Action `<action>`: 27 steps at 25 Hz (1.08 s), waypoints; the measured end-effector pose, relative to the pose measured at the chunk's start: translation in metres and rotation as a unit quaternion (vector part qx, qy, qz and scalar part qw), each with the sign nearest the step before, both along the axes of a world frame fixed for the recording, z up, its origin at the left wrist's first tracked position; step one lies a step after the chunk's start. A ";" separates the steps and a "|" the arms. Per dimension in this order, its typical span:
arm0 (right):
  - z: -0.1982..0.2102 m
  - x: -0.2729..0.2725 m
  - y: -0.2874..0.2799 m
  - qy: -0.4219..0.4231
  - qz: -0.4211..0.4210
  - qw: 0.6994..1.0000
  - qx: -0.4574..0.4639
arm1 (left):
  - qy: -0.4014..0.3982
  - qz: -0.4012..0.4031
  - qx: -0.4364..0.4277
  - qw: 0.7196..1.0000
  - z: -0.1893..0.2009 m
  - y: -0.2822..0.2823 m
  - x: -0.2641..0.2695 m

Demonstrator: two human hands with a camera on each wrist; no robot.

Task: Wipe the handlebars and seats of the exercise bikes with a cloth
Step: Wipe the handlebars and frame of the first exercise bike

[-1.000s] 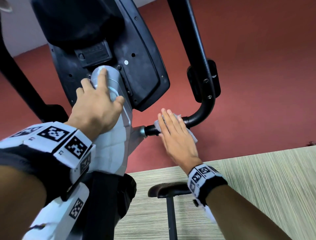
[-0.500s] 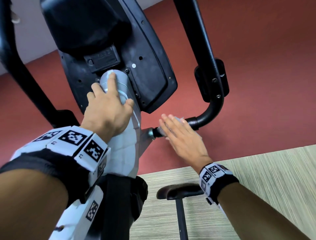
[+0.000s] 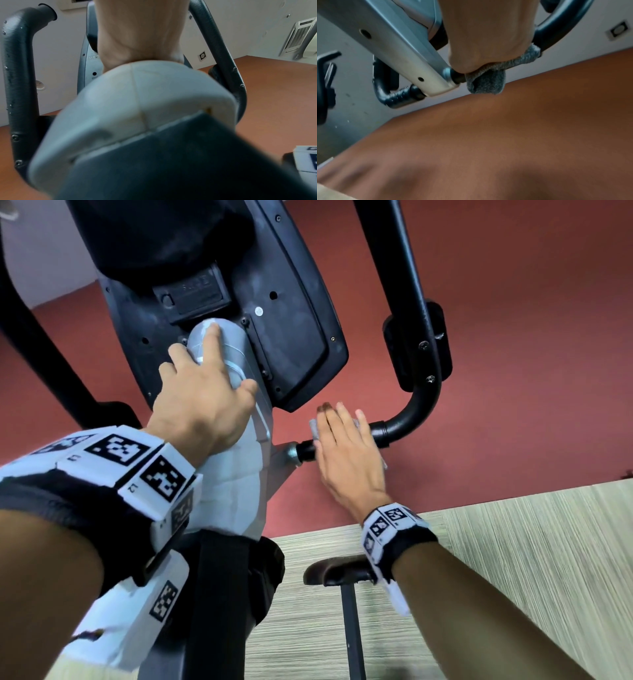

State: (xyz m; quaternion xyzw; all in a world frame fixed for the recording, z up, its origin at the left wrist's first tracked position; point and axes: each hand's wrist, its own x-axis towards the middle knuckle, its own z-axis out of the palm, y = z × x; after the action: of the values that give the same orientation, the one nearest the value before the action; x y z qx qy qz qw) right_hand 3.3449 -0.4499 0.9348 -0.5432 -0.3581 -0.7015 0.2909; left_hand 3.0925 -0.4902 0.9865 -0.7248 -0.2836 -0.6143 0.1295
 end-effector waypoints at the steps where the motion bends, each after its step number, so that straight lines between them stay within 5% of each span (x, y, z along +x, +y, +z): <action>1: 0.003 -0.006 0.008 -0.002 0.009 1.000 -0.015 | 0.000 0.001 0.001 1.000 0.000 0.000 0.000; 4: -0.009 0.011 -0.001 -0.082 -0.057 0.991 -0.089 | -0.001 -0.001 0.003 1.000 0.000 -0.001 0.000; 9: -0.017 0.023 -0.033 0.046 -0.008 0.999 0.020 | 0.001 0.004 0.002 1.000 0.001 0.001 0.000; 15: -0.008 0.027 -0.037 -0.013 -0.072 0.996 -0.045 | 0.001 0.004 0.004 1.000 0.002 0.003 0.000; 21: -0.011 0.028 -0.039 0.056 -0.005 0.998 0.018 | -0.001 0.006 0.005 1.000 0.002 0.003 -0.001; 27: -0.009 0.030 -0.046 0.062 -0.031 0.997 0.017 | -0.003 0.005 0.002 1.000 0.001 0.003 0.000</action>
State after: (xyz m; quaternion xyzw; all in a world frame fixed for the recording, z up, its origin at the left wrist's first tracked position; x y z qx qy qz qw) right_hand 3.3750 -0.4963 0.9257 -0.5914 -0.3105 -0.6809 0.3003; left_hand 3.0924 -0.4876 0.9874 -0.7214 -0.2864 -0.6165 0.1325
